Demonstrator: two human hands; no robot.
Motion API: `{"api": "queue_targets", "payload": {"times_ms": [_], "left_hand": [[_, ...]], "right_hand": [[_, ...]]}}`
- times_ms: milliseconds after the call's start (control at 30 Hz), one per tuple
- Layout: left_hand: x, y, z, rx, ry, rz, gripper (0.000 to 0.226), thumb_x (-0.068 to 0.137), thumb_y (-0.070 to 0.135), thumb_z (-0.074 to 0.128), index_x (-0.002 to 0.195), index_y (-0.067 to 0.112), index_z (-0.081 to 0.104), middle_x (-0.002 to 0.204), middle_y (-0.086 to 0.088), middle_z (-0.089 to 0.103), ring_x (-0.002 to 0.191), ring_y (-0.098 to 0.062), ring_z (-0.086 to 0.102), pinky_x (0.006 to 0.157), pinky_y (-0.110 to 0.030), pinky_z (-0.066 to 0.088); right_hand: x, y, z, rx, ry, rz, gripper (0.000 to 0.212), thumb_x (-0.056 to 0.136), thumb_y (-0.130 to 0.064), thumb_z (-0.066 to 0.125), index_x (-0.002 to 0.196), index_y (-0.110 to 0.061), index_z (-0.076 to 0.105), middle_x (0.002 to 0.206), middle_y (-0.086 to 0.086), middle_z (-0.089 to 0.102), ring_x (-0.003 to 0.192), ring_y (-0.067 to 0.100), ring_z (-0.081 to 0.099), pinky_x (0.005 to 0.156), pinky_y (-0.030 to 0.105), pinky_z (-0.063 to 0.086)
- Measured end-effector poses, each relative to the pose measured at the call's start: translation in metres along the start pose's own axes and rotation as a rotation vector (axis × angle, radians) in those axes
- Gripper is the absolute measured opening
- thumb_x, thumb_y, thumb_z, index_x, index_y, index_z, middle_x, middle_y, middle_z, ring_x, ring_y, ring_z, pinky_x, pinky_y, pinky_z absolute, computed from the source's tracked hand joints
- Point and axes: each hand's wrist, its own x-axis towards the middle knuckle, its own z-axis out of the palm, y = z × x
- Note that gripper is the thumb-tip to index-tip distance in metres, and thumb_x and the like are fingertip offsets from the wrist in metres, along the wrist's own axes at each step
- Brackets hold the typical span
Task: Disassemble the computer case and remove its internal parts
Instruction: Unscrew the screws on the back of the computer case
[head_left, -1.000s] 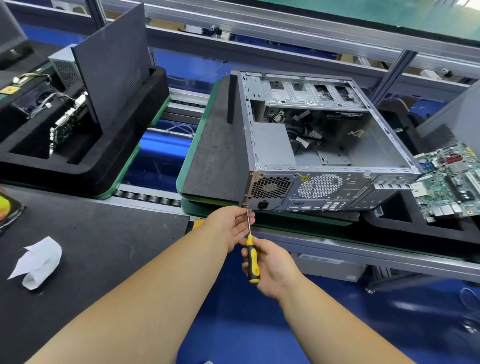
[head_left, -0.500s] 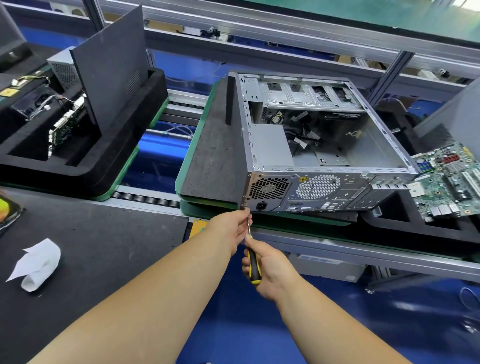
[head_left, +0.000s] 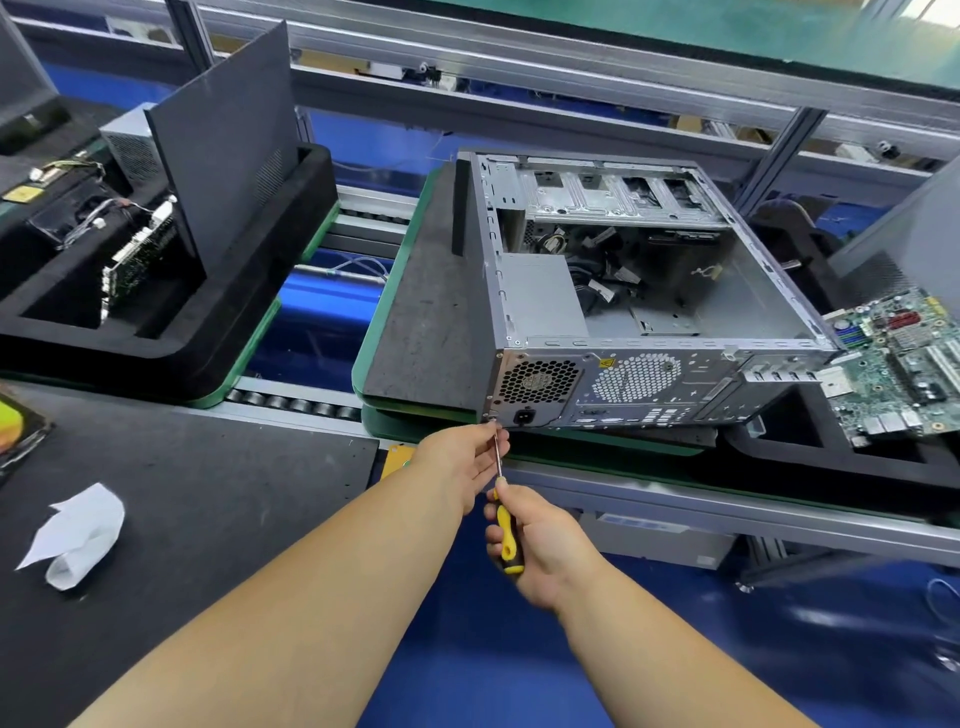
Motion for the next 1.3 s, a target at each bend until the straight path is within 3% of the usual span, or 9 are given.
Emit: {"api": "queue_targets", "payload": {"times_ms": [267, 500, 667, 867, 1133, 1300], "left_hand": [[-0.0049, 0.0017, -0.0013, 0.021, 0.003, -0.005, 0.014, 0.096, 0.012, 0.057, 0.088, 0.007, 0.068, 0.085, -0.003, 0.072, 0.084, -0.013, 0.067, 0.074, -0.027, 0.052], [-0.0062, 0.0043, 0.0007, 0.008, 0.015, -0.027, 0.023, 0.1, 0.014, 0.05, 0.087, 0.007, 0.068, 0.083, -0.004, 0.072, 0.079, -0.013, 0.067, 0.064, -0.026, 0.051], [-0.0066, 0.0047, 0.0028, 0.009, 0.018, -0.032, 0.024, 0.1, 0.015, 0.048, 0.088, 0.007, 0.068, 0.076, -0.003, 0.073, 0.079, -0.014, 0.068, 0.068, -0.027, 0.053], [-0.0055, 0.0042, 0.0041, 0.006, 0.031, -0.042, 0.02, 0.099, 0.016, 0.053, 0.09, 0.007, 0.068, 0.075, -0.003, 0.073, 0.081, -0.015, 0.069, 0.066, -0.028, 0.053], [-0.0061, 0.0059, 0.008, -0.006, 0.043, -0.066, 0.021, 0.099, 0.016, 0.052, 0.088, 0.007, 0.067, 0.084, -0.005, 0.072, 0.084, -0.016, 0.067, 0.074, -0.03, 0.052], [-0.0056, 0.0045, 0.007, -0.021, 0.032, -0.061, 0.02, 0.099, 0.016, 0.053, 0.09, 0.007, 0.068, 0.082, -0.004, 0.073, 0.085, -0.016, 0.068, 0.069, -0.028, 0.052]], "right_hand": [[-0.0033, -0.0023, -0.0037, 0.072, -0.096, 0.055, 0.034, 0.101, -0.024, 0.046, 0.108, 0.002, 0.067, 0.074, 0.009, 0.067, 0.055, 0.013, 0.054, 0.05, 0.023, 0.048], [-0.001, 0.0011, -0.0047, 0.028, -0.039, 0.001, 0.024, 0.096, -0.025, 0.06, 0.103, -0.004, 0.071, 0.078, 0.006, 0.072, 0.057, 0.013, 0.061, 0.052, 0.024, 0.051], [-0.0009, 0.0018, -0.0012, 0.003, -0.002, -0.021, 0.019, 0.091, -0.025, 0.068, 0.098, -0.008, 0.07, 0.073, 0.003, 0.069, 0.056, 0.012, 0.059, 0.052, 0.024, 0.05], [-0.0013, 0.0, -0.0016, -0.022, 0.043, -0.011, 0.019, 0.089, -0.026, 0.071, 0.098, -0.009, 0.071, 0.072, 0.002, 0.069, 0.056, 0.011, 0.058, 0.052, 0.024, 0.049], [-0.0004, -0.0026, -0.004, -0.045, 0.077, 0.005, 0.02, 0.087, -0.026, 0.073, 0.099, -0.01, 0.069, 0.07, 0.001, 0.068, 0.056, 0.01, 0.057, 0.053, 0.023, 0.048], [-0.0023, -0.0061, -0.0023, 0.05, 0.068, 0.04, 0.023, 0.091, -0.025, 0.067, 0.101, -0.004, 0.071, 0.07, 0.005, 0.067, 0.055, 0.013, 0.057, 0.051, 0.023, 0.049]]}}
